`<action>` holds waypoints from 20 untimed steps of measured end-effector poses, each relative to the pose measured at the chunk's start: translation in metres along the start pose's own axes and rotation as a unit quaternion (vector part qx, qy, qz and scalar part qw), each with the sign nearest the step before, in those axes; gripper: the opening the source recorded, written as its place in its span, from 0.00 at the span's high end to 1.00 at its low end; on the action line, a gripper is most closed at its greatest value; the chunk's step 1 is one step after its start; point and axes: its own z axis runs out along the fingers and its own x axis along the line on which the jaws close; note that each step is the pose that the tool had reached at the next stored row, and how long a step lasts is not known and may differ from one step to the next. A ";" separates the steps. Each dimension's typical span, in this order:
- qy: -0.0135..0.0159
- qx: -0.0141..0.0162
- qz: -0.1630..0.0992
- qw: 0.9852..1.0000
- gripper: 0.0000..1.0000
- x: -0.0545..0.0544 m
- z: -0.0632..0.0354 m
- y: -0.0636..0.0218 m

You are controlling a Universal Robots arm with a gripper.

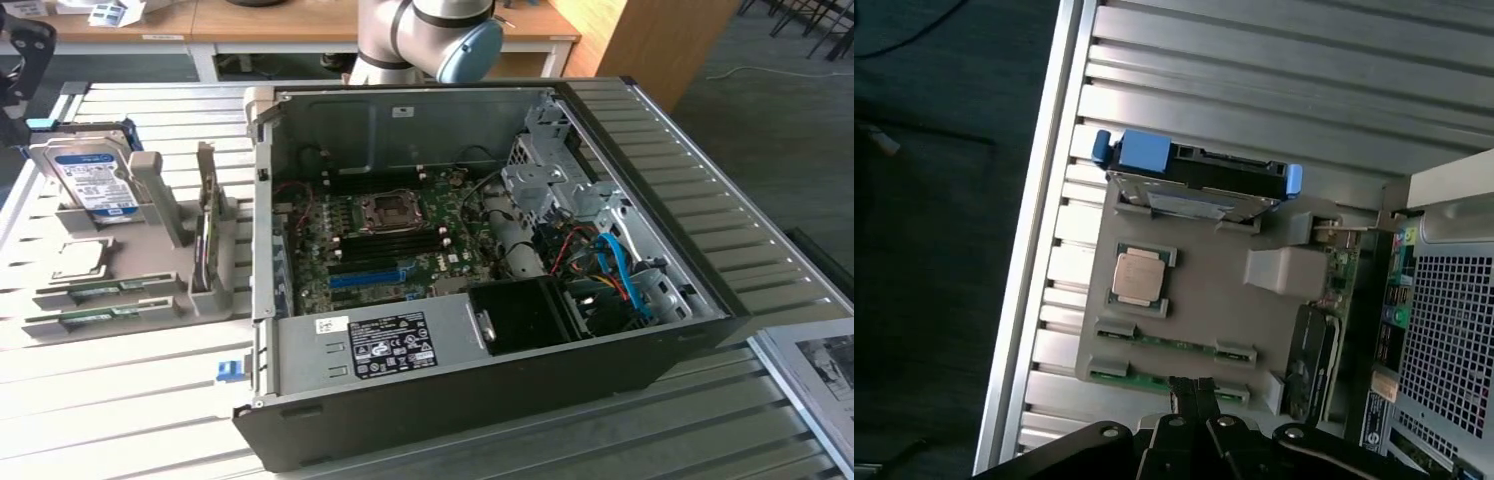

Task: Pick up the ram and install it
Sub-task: 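Pick up the ram and move it above insertion slot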

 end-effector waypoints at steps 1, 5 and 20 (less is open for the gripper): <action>0.000 0.000 -0.007 1.000 0.90 0.000 0.0000 0.0000; 0.001 0.000 -0.034 0.999 0.90 0.000 0.0000 0.0000; 0.006 0.000 -0.140 0.990 0.90 0.000 0.0000 0.0000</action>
